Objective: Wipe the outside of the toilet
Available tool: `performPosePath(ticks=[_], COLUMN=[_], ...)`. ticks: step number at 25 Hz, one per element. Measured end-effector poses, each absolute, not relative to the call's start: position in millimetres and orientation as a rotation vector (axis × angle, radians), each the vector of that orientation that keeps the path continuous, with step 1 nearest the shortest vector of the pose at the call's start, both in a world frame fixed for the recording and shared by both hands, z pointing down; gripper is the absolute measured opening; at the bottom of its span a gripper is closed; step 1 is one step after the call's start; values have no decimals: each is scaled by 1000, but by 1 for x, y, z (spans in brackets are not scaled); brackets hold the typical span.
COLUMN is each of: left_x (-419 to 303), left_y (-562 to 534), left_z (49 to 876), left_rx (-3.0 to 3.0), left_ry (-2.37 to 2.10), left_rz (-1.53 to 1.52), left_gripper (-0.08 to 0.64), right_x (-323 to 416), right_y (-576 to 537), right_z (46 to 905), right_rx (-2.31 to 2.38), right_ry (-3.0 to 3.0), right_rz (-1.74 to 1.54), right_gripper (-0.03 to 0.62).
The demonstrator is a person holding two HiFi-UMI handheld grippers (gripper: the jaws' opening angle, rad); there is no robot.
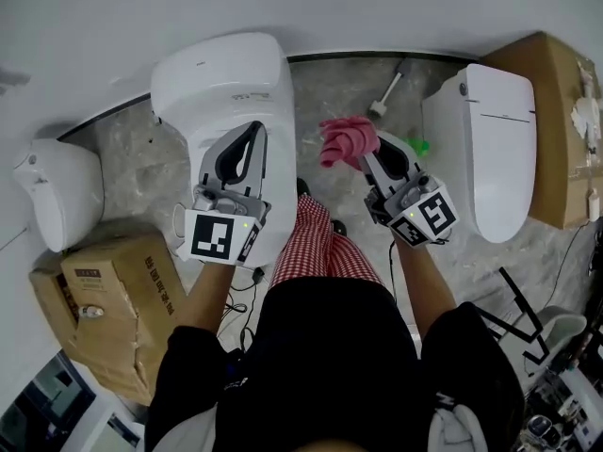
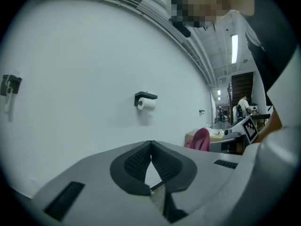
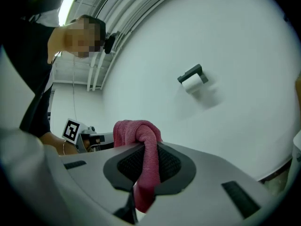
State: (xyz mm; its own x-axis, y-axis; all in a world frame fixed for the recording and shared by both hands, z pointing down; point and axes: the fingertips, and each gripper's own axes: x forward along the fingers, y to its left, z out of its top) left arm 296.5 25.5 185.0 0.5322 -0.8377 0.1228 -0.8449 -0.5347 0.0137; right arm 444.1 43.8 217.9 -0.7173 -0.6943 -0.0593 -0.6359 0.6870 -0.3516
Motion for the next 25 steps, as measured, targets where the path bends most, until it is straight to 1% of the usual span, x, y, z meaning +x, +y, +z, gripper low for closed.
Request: performPosePath(ticks=[4, 7, 14, 18, 25], left_x=[285, 281, 277, 281, 277], left_y=[2, -16, -41, -52, -56], left_z=[219, 242, 318, 353, 391], left_rx=[2685, 2650, 2515, 2476, 2417], left_ry=[-1442, -1451, -1481, -1503, -1513], left_rz=[219, 187, 222, 231, 341], left_gripper=[9, 9, 9, 9, 9], right_x=[413, 399, 386, 375, 340], right_y=[17, 2, -34, -61, -80], right_z=[248, 274, 348, 381, 438], right_rx=[-1053, -1049, -1072, -1073, -979], right_ry=[2747, 2745, 2762, 2794, 2882], right_rz=[-490, -532, -614, -594, -668], right_gripper=[55, 55, 55, 55, 55])
